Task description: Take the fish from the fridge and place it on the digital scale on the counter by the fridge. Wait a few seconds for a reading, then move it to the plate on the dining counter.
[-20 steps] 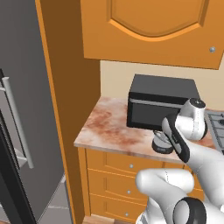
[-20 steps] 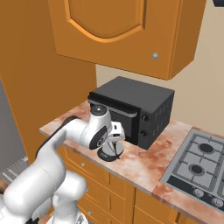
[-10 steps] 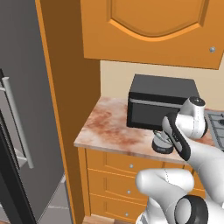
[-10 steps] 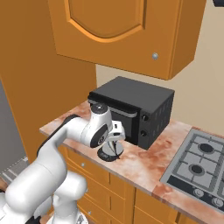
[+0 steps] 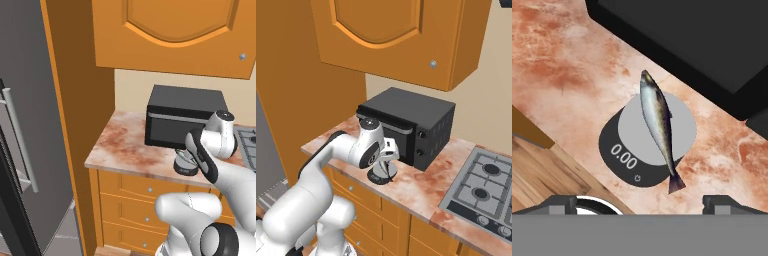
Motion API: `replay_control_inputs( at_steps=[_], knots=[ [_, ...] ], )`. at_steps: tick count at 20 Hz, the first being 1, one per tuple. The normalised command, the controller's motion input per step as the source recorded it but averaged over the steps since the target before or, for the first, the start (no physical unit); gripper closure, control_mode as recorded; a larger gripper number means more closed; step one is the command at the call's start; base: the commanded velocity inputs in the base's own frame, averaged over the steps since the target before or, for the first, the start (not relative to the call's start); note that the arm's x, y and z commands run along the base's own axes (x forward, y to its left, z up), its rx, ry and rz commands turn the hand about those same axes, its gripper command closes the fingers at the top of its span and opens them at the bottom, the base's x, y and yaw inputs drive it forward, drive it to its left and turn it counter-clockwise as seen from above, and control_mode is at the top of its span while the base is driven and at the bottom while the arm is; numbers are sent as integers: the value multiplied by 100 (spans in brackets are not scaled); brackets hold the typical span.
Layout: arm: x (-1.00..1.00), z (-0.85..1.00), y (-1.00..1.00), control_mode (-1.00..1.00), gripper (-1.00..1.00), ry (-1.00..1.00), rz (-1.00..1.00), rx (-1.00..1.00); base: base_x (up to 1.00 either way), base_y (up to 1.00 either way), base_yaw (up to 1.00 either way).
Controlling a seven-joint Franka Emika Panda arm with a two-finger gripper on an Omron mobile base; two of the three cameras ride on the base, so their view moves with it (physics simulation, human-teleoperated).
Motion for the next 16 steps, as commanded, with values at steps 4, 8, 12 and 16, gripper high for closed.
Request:
replay_control_inputs(
  at_steps=[4, 8, 12, 16],
  knots=[
    [0, 0, 0, -100, -100, 0, 0, 0, 0, 0, 0],
    [0, 0, 0, -100, -100, 0, 0, 0, 0, 0, 0],
    [0, 0, 0, -100, -100, 0, 0, 0, 0, 0, 0],
    [0, 0, 0, -100, -100, 0, 0, 0, 0, 0, 0]
  ],
)
